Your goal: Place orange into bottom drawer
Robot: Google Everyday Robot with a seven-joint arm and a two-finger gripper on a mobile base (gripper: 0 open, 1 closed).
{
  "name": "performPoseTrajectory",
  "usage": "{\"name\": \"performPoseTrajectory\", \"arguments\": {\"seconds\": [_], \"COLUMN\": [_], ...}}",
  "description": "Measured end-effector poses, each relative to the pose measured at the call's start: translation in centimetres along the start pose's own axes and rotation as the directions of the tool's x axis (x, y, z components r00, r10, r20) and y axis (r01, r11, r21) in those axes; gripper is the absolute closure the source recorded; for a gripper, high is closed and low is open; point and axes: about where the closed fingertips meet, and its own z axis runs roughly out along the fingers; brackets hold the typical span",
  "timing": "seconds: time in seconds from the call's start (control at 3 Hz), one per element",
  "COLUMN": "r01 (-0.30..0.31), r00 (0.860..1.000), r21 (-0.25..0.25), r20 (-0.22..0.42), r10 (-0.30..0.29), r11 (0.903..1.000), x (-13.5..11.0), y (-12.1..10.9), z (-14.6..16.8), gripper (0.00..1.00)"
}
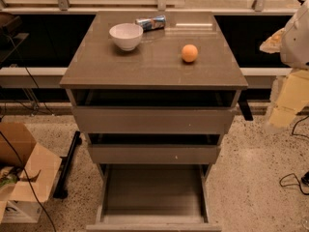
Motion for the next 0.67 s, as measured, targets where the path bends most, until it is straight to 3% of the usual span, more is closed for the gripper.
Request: {"name": "performPoseTrajectory", "arguments": {"seconds": [0.33,0.67], "r01": [0.0,0.008], "r00": [1.0,0.998], "r21": [0.0,0.022], "r20": [0.0,0.065], "r10": [0.0,-0.01], "r11": [1.0,0.9997], "x": [0.0,-1.8], "y": [0.0,-0.5], "z": [0.0,0.5], "gripper": [0.0,0.0]}}
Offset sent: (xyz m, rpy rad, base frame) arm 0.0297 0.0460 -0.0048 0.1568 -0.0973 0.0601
